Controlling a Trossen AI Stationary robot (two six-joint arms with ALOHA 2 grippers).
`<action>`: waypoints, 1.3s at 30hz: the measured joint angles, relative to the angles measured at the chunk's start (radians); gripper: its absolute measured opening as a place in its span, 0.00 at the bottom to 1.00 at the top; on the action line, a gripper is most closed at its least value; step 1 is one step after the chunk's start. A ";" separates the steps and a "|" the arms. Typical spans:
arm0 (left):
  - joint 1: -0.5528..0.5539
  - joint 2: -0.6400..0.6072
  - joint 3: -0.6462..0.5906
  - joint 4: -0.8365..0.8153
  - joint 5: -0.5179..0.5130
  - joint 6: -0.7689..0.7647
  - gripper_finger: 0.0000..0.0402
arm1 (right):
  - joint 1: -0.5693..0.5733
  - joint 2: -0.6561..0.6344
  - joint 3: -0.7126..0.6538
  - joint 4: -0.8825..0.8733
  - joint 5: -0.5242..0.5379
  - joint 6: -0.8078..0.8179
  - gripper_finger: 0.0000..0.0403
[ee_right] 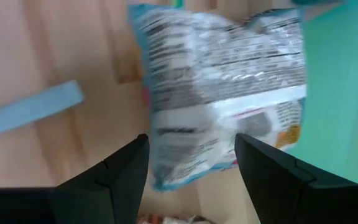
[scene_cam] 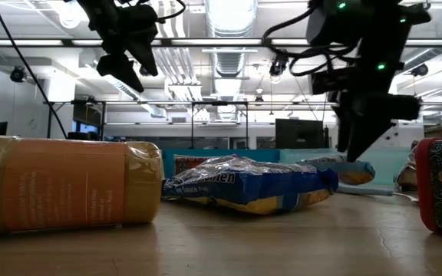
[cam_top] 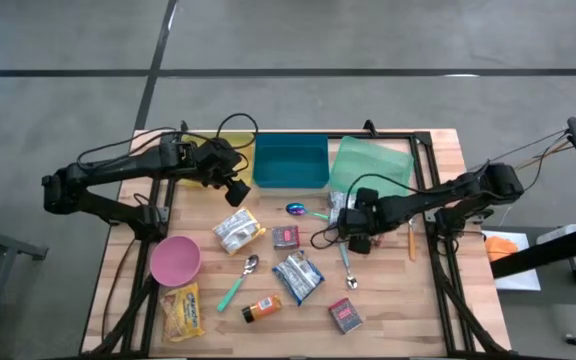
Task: Pick & Place Food Item
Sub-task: Put the light blue noodle pack into the green bin
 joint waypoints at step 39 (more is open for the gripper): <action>0.000 0.000 0.000 0.000 0.000 -0.003 0.86 | 0.023 0.036 -0.098 0.148 0.062 0.010 0.03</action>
